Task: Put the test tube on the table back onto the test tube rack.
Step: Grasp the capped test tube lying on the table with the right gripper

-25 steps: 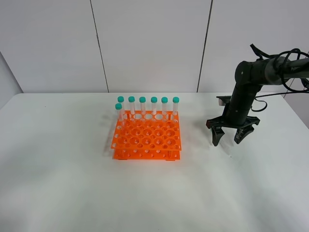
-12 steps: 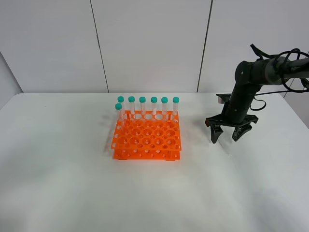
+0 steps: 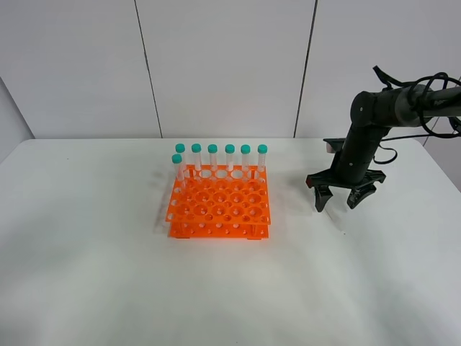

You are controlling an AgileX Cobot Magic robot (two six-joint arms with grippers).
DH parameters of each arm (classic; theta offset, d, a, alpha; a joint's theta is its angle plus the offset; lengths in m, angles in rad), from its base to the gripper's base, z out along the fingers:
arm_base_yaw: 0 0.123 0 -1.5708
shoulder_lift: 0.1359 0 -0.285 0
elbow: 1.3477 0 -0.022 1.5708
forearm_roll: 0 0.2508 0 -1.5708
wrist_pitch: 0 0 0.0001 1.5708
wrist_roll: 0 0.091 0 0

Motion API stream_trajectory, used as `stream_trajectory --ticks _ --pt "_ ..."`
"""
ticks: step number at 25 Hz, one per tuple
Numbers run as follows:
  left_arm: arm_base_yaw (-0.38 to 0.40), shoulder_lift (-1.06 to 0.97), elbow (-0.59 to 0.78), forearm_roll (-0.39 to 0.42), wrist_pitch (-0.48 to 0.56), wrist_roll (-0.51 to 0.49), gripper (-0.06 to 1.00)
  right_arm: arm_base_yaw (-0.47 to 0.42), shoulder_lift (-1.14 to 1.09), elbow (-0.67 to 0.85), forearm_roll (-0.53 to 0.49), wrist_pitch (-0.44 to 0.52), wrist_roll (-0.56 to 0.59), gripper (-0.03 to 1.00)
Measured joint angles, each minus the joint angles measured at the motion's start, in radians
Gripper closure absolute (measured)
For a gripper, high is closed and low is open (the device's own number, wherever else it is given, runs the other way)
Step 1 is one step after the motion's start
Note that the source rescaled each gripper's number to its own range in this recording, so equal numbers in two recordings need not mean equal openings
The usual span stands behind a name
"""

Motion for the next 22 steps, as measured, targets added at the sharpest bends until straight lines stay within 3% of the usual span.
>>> stream_trajectory --ticks 22 --pt "0.0 0.0 0.0 0.0 0.0 0.0 0.0 0.04 0.042 0.0 -0.011 0.003 0.015 0.11"
